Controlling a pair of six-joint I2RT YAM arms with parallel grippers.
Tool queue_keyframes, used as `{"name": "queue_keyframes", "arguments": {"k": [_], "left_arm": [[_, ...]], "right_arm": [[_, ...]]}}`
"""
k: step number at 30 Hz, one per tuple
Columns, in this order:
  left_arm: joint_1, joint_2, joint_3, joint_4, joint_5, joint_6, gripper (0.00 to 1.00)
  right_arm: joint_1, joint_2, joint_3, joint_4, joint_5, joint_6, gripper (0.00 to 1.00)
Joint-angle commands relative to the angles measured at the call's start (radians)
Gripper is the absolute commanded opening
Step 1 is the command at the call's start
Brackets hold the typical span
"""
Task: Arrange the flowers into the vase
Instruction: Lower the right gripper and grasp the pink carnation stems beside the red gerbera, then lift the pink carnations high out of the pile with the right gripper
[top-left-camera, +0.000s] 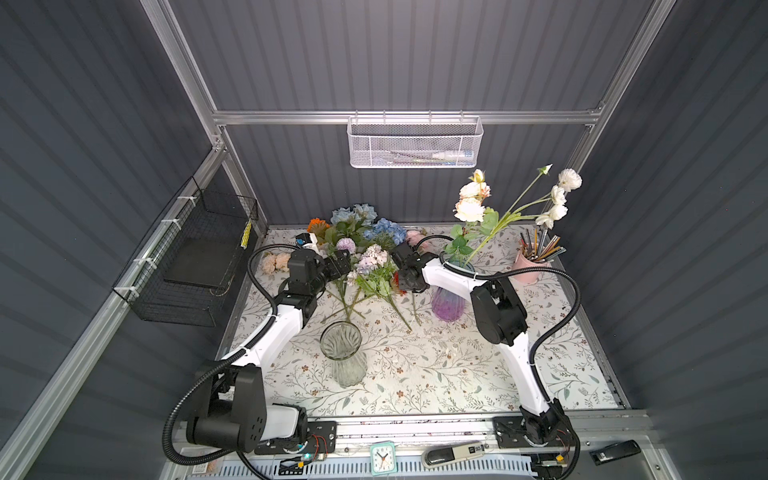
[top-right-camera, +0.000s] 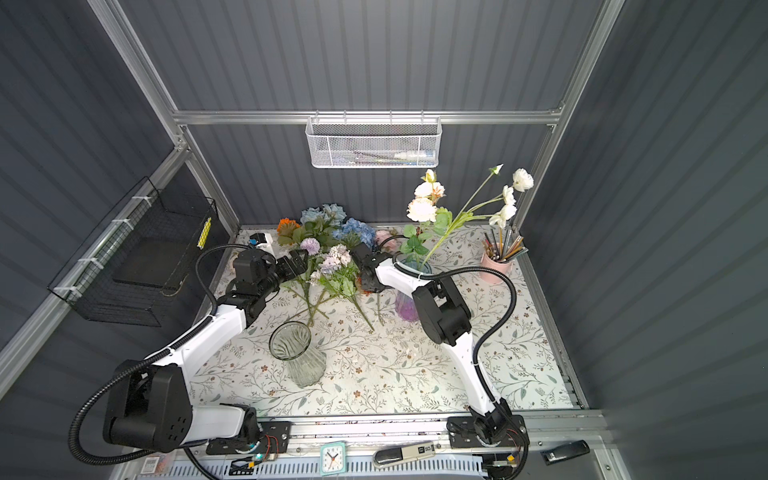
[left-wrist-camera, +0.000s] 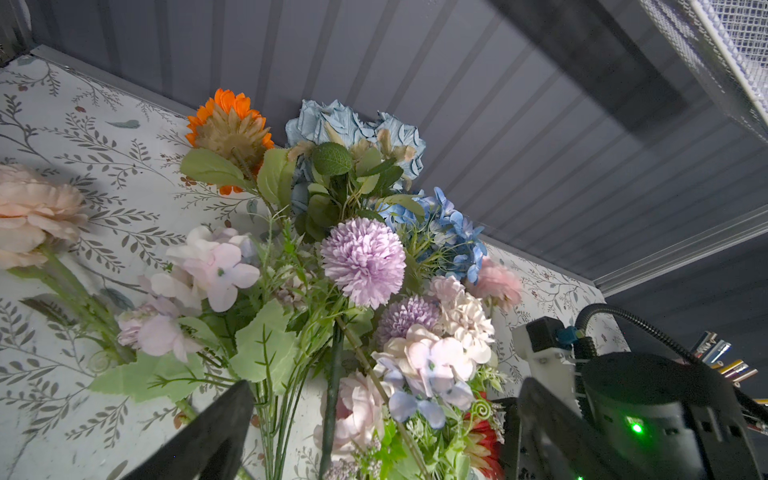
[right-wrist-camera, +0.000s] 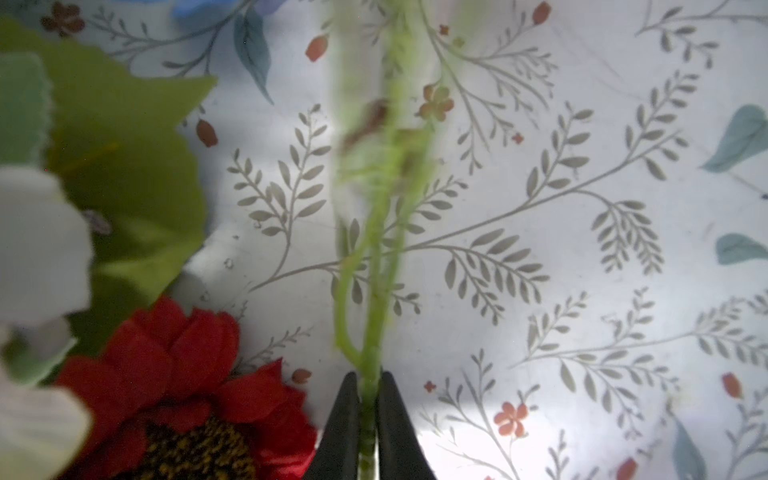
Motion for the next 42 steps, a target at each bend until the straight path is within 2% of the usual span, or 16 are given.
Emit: {"name": "queue_keyframes", "arguments": {"k": [1, 3, 13, 18, 25, 32, 37, 39, 42], "left_arm": [[0.007, -0.025, -0.004, 0.013, 0.014, -0.007, 1.0], [0.007, -0.03, -0.001, 0.011, 0.018, -0.009, 1.0], [0.007, -0.069, 0.012, 0.053, 0.145, -0.021, 1.0], [0.006, -0.097, -0.017, 0.131, 0.212, -0.031, 1.0], [0.006, -0.134, -0.065, 0.247, 0.305, -0.044, 1.0], [0.006, -0.16, -0.107, 0.371, 0.399, -0.067, 0.99], [-0.005, -0.118, -0.103, 0.521, 0.529, -0.146, 0.92], [-0.031, -0.103, -0.088, 0.528, 0.56, -0.127, 0.9], [-0.09, -0.094, -0.047, 0.441, 0.568, -0.032, 0.87]], "right_arm": [[-0.004, 0.001, 0.01, -0.006, 0.005, 0.007, 0.04], [-0.005, -0.036, -0.01, 0.002, 0.004, 0.008, 0.0], [0.013, -0.312, -0.214, 0.117, -0.032, 0.003, 0.0], [0.049, -0.432, -0.269, 0.181, -0.111, -0.023, 0.0], [0.083, -0.518, -0.22, 0.272, -0.276, -0.121, 0.0], [0.089, -0.592, -0.18, 0.316, -0.341, -0.23, 0.0], [0.089, -0.628, -0.199, 0.396, -0.37, -0.286, 0.0], [0.09, -0.636, -0.203, 0.444, -0.352, -0.311, 0.0], [0.089, -0.648, -0.2, 0.513, -0.337, -0.354, 0.0]]}}
